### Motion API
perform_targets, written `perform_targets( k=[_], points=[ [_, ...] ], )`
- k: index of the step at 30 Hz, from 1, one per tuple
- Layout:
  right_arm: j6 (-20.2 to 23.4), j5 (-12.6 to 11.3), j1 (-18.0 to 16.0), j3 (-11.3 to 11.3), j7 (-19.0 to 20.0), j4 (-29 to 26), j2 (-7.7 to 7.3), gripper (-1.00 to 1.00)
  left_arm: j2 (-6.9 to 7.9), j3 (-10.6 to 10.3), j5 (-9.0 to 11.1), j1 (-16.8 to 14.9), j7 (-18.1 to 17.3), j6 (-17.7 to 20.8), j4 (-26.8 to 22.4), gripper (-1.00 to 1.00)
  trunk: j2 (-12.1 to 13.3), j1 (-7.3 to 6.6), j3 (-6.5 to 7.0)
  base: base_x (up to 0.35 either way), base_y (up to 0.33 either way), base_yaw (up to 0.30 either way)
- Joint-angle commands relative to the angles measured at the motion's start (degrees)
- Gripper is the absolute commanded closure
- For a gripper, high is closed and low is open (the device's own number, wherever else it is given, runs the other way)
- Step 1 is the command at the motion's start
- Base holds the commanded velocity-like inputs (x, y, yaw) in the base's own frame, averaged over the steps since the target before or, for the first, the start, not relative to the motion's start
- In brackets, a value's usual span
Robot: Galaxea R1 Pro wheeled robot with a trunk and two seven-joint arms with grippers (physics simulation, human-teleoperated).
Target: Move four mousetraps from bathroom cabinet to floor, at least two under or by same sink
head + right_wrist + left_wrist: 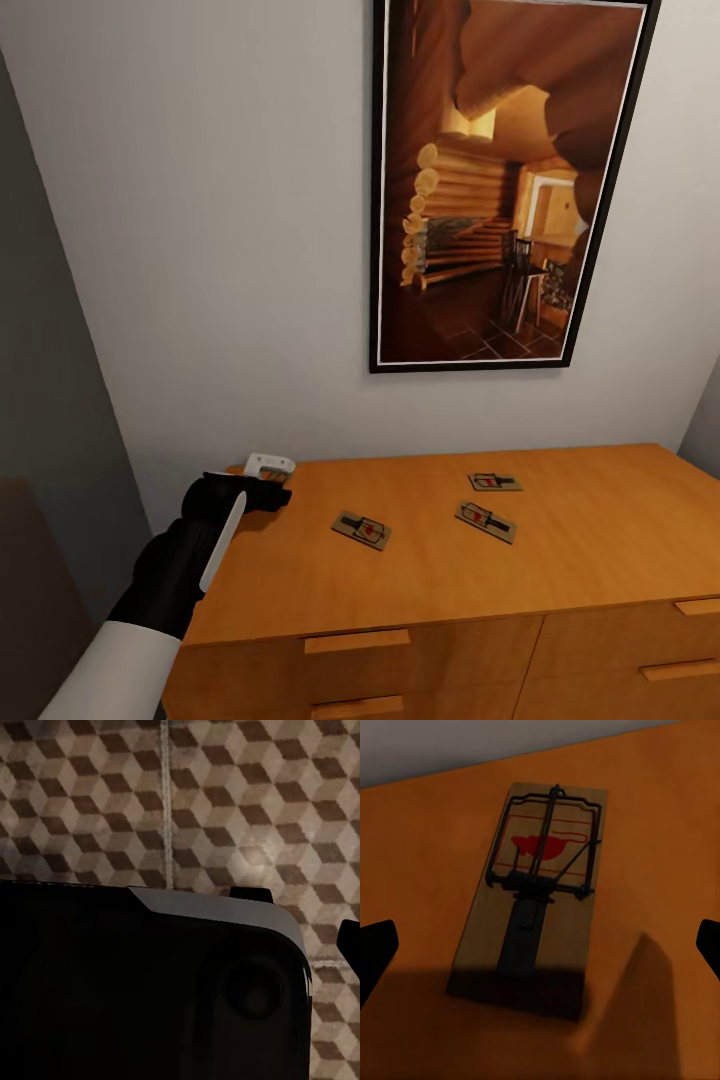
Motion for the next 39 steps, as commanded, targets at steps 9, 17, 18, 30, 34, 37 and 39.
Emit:
perform_targets(
  k=[9,17,18,30,34,37,39],
  points=[
    [-0.19,0.01,-0.04,0.01,0.11,0.05,-0.01,-1.00,0.00,-0.02,-0.07,-0.05,0.00,-0.23,0.35,-1.00,-0.04,0.00,-0.07,0.000,0.000,0.000],
    [-0.19,0.01,-0.04,0.01,0.11,0.05,-0.01,-1.00,0.00,0.00,-0.07,-0.05,0.00,-0.99,1.17,-1.00,-0.04,0.00,-0.07,0.000,0.000,0.000],
    [-0.19,0.01,-0.04,0.01,0.11,0.05,-0.01,-1.00,0.00,-0.01,-0.07,-0.06,0.00,-1.03,1.20,-1.00,-0.04,0.00,-0.07,0.000,0.000,0.000],
    [-0.19,0.01,-0.04,0.01,0.11,0.05,-0.01,-1.00,0.00,-0.01,-0.07,-0.05,0.00,-1.15,1.64,-1.00,-0.04,0.00,-0.07,0.000,0.000,0.000],
    [-0.19,0.01,-0.04,0.01,0.11,0.05,-0.01,-1.00,0.00,0.01,-0.07,-0.05,0.01,-1.31,2.03,-1.00,-0.04,0.00,-0.07,0.000,0.000,0.000],
    [-0.19,0.01,-0.04,0.01,0.11,0.05,-0.01,-1.00,0.00,-0.01,-0.07,-0.04,0.05,-1.56,2.17,-1.00,-0.04,0.00,-0.07,0.000,0.000,0.000],
    [-0.19,0.01,-0.04,0.01,0.11,0.05,-0.01,-1.00,0.00,0.01,-0.09,-0.04,0.07,-1.70,2.29,-1.00,-0.04,0.00,-0.07,0.000,0.000,0.000]
  ],
)
